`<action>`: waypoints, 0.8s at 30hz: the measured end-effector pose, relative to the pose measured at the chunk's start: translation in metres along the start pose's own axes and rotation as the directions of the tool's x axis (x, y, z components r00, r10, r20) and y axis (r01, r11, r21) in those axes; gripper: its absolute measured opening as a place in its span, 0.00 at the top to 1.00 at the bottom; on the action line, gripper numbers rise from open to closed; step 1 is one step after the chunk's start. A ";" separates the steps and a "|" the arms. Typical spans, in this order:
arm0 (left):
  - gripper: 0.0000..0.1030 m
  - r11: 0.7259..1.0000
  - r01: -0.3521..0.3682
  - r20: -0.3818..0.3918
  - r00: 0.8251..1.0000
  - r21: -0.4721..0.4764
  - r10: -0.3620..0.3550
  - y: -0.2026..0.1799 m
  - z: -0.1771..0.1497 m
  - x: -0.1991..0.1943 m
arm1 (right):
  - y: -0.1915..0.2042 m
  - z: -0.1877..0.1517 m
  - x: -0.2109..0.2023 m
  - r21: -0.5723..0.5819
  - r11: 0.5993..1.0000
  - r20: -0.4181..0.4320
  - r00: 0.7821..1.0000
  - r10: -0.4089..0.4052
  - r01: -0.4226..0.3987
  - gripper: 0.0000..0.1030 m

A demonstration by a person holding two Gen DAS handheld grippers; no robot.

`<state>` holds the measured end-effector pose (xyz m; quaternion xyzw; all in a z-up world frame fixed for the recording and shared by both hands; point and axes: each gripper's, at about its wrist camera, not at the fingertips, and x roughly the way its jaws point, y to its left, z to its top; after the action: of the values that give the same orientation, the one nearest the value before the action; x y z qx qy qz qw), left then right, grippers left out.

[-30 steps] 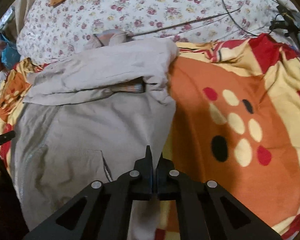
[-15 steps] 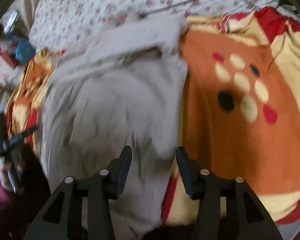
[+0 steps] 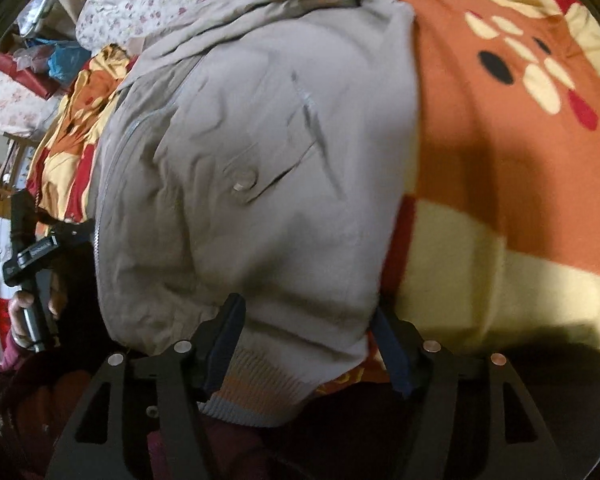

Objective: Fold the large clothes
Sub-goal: 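Grasp the jacket hem with both grippers and lift it toward the collar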

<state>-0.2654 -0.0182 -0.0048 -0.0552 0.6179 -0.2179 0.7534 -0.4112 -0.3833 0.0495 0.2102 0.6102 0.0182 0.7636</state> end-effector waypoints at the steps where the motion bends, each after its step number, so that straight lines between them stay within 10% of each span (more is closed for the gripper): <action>1: 0.21 1.000 0.007 -0.011 1.000 0.002 -0.007 -0.001 -0.003 0.002 | 0.002 -0.001 0.001 -0.005 1.000 -0.005 1.000 0.003 -0.003 0.34; 15: 0.22 0.988 0.107 -0.093 0.989 -0.111 -0.117 -0.001 -0.014 0.032 | 0.017 -0.008 0.021 -0.045 0.999 -0.056 0.998 0.014 -0.016 0.24; 18: 0.60 0.985 0.143 -0.098 0.983 -0.094 -0.152 -0.003 -0.016 0.029 | 0.018 -0.012 0.019 -0.067 0.997 -0.020 0.999 -0.025 0.023 0.59; 19: 0.78 0.986 0.145 -0.101 0.983 -0.081 -0.153 -0.005 -0.017 0.026 | 0.018 -0.014 0.019 -0.068 0.997 -0.013 0.999 -0.035 0.034 0.91; 24: 0.91 0.984 0.175 0.011 0.985 -0.044 -0.174 0.002 -0.010 -0.025 | 0.015 -0.021 -0.008 -0.080 0.996 0.047 0.998 0.044 -0.040 0.96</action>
<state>-0.2775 -0.0048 0.0145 -0.1266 0.6128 -0.2692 0.7321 -0.4296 -0.3654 0.0590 0.1932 0.5859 0.0532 0.7852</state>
